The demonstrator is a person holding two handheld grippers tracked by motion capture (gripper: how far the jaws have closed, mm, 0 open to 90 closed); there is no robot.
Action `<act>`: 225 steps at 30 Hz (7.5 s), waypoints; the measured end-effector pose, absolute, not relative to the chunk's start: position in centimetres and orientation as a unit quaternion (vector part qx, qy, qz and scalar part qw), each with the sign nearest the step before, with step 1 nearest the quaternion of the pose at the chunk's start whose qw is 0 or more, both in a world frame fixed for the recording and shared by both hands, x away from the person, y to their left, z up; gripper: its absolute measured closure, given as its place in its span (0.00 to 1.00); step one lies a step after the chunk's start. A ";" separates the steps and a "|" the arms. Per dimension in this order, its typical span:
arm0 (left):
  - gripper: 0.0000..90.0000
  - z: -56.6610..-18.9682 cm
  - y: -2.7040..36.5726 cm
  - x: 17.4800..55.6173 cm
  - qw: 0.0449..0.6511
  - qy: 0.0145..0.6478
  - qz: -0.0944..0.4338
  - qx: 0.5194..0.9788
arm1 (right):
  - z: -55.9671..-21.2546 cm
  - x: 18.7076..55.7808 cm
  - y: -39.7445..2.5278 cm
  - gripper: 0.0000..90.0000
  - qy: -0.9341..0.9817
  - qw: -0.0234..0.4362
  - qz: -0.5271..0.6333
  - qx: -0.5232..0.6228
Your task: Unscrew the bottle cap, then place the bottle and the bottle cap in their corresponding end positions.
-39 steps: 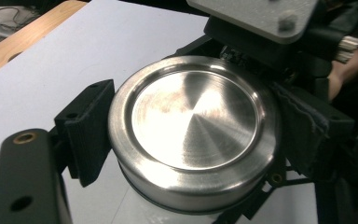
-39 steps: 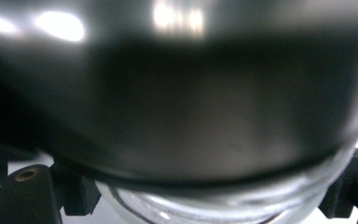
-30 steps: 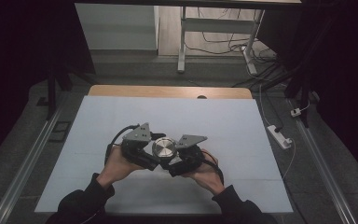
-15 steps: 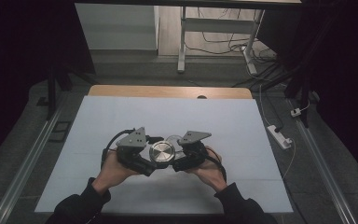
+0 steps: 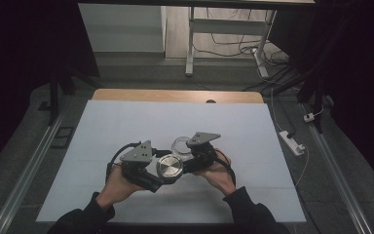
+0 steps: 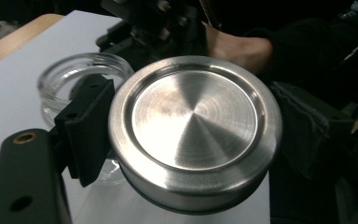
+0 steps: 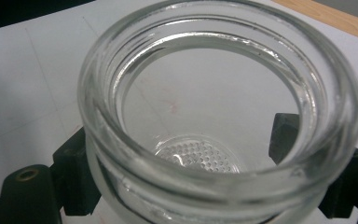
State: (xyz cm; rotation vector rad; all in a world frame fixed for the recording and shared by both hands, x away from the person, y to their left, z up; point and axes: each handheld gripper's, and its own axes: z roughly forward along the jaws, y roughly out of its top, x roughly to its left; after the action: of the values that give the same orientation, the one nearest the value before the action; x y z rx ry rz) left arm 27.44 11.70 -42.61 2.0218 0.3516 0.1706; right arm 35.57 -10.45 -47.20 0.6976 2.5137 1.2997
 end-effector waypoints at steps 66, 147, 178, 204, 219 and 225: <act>0.22 -52.2 8.5 29.7 0.462 0.169 0.075 0.867 | -49.6 43.0 -7.5 0.16 0.848 0.147 0.420 0.288; 0.00 -51.3 12.5 30.8 0.457 0.269 0.036 0.847 | -48.0 41.9 -9.5 0.01 0.853 0.138 0.413 0.288; 0.00 -50.6 16.8 29.1 0.456 0.290 0.031 0.841 | -47.5 37.5 -11.6 0.01 0.859 0.103 0.420 0.274; 0.00 -50.3 21.4 26.0 0.464 0.329 0.056 0.821 | -47.2 34.2 -14.9 0.00 0.854 0.122 0.430 0.267; 0.00 -50.3 24.2 23.4 0.461 0.360 0.078 0.807 | -47.3 32.5 -17.9 0.00 0.845 0.128 0.434 0.284; 0.00 -50.4 25.5 22.3 0.459 0.378 0.090 0.799 | -47.4 31.9 -19.6 0.00 0.838 0.131 0.438 0.298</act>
State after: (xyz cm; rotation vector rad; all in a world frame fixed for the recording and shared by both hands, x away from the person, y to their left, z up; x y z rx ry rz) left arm 22.33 25.52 -50.41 1.9689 0.9307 0.2206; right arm 31.86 -19.58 -47.39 0.8656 2.4322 1.2720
